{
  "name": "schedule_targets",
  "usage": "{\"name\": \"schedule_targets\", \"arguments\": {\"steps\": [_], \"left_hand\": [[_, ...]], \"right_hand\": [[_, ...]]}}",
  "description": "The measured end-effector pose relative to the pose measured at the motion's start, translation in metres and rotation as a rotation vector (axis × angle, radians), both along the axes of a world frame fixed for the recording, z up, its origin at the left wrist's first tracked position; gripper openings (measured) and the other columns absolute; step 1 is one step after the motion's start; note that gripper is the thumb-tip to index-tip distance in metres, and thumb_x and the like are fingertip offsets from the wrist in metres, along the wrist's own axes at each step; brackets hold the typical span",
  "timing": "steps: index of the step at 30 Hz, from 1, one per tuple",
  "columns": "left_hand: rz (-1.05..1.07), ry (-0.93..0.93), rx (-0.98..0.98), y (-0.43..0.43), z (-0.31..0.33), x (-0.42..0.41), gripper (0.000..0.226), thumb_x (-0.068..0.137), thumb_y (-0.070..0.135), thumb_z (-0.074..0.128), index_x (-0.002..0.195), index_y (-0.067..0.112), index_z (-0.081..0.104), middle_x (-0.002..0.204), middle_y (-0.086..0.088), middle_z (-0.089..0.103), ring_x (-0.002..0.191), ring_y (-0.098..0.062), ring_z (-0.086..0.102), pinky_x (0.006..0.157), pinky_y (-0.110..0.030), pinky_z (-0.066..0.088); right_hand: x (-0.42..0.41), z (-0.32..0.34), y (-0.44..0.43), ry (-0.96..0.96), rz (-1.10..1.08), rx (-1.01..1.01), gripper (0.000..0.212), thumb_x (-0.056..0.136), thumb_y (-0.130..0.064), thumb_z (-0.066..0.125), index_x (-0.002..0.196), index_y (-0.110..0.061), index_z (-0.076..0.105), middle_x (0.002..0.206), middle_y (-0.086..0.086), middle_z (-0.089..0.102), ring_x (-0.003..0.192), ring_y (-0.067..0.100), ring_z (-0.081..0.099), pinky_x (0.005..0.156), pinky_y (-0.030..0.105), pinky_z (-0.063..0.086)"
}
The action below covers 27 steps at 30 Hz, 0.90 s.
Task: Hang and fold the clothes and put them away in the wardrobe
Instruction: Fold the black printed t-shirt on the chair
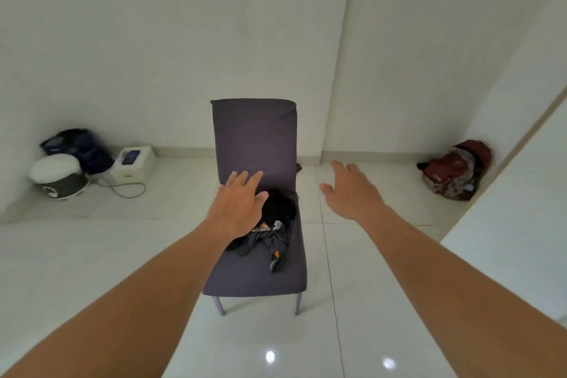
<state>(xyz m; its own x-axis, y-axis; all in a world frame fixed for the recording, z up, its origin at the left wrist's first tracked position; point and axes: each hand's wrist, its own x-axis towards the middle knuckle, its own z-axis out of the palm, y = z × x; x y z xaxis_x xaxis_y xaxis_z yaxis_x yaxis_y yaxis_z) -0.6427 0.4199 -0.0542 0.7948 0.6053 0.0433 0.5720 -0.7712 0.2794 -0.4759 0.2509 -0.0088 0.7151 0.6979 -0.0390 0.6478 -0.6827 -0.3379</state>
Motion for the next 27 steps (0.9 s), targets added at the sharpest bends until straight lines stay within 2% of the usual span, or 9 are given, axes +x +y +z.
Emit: {"name": "schedule_targets", "arguments": {"steps": [6, 14, 21, 27], "left_hand": [[-0.04, -0.013, -0.057, 0.09, -0.071, -0.017, 0.058, 0.104, 0.041, 0.035, 0.157, 0.02, 0.025, 0.155, -0.008, 0.039, 0.146, -0.029, 0.029, 0.116, -0.048, 0.031], [-0.048, 0.016, -0.106, 0.171, -0.151, 0.002, 0.055, 0.104, 0.034, 0.039, 0.155, 0.018, 0.027, 0.151, -0.007, 0.042, 0.138, -0.027, 0.037, 0.114, -0.046, 0.034], [-0.049, 0.06, -0.145, 0.23, -0.247, 0.065, 0.053, 0.104, 0.034, 0.041, 0.154, 0.021, 0.029, 0.147, -0.008, 0.046, 0.137, -0.026, 0.039, 0.113, -0.043, 0.036], [-0.075, 0.145, -0.22, 0.272, -0.334, 0.12, 0.054, 0.103, 0.039, 0.042, 0.155, 0.033, 0.029, 0.157, -0.011, 0.036, 0.146, -0.031, 0.031, 0.115, -0.055, 0.032]], "right_hand": [[-0.011, -0.081, 0.095, 0.068, -0.012, -0.042, 0.053, 0.103, -0.034, 0.046, 0.151, -0.015, 0.033, 0.145, 0.016, 0.041, 0.131, 0.035, 0.044, 0.101, 0.046, 0.043], [0.012, -0.177, 0.183, 0.136, 0.014, -0.052, 0.06, 0.102, -0.033, 0.049, 0.156, -0.017, 0.027, 0.148, 0.015, 0.041, 0.133, 0.035, 0.045, 0.102, 0.048, 0.044], [0.066, -0.285, 0.257, 0.179, 0.046, -0.091, 0.06, 0.103, -0.031, 0.05, 0.157, -0.018, 0.026, 0.149, 0.015, 0.04, 0.135, 0.035, 0.045, 0.103, 0.046, 0.045], [0.1, -0.377, 0.31, 0.263, 0.091, -0.127, 0.062, 0.102, -0.025, 0.053, 0.157, -0.018, 0.026, 0.15, 0.014, 0.039, 0.135, 0.034, 0.045, 0.103, 0.044, 0.046]]}}
